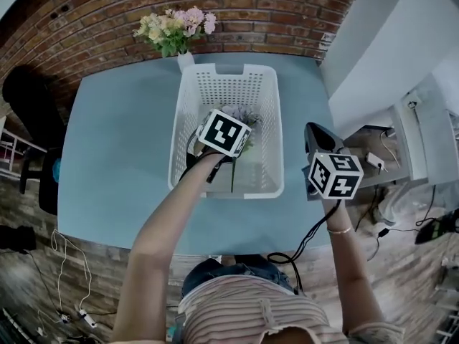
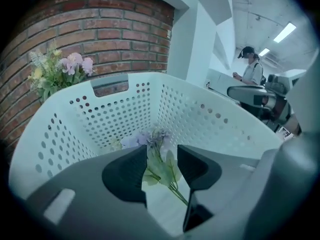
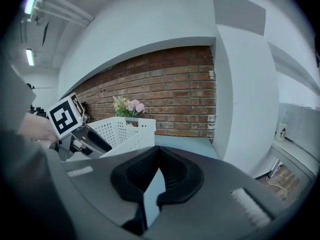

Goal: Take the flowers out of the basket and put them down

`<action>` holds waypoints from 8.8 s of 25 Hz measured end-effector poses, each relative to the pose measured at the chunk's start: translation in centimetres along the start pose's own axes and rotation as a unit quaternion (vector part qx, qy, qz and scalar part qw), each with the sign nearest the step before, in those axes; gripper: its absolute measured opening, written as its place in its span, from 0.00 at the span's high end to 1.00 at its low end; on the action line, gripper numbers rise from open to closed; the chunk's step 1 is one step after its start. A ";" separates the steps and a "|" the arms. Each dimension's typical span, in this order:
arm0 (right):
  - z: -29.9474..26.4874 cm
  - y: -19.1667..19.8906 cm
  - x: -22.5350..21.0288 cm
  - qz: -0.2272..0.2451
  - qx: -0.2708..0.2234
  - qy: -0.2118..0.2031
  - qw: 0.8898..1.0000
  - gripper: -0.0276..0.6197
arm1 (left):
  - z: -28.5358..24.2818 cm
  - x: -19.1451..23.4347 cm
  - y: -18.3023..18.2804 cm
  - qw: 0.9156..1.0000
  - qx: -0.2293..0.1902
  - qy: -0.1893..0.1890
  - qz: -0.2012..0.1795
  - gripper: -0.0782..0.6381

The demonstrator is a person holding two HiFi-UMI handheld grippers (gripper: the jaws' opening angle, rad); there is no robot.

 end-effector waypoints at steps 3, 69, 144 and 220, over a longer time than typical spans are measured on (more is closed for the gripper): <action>-1.7 -1.5 0.2 0.025 0.009 -0.005 1.000 0.95 | -1.3 0.1 0.6 1.000 0.022 0.006 0.007 0.60; -4.2 -5.1 3.7 0.105 -0.009 -0.036 0.994 0.95 | -4.7 0.6 2.7 0.982 0.090 0.042 0.161 0.78; -6.4 -10.8 43.5 0.097 -0.074 -0.192 0.974 0.95 | 20.1 28.9 17.6 0.945 -0.169 -0.026 0.277 0.80; -17.9 -2.0 46.0 0.026 0.049 -0.169 0.984 0.95 | 12.7 33.3 26.4 0.946 -0.170 -0.124 0.246 0.81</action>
Point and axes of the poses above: the fingertips, and each gripper's own axes: z backward along the fingers, x to its left, y out of its underside, the point moved 1 cm from there along z, backward along the fingers, and after that the axes turned 11 degrees about x, right-handed, at the moved point
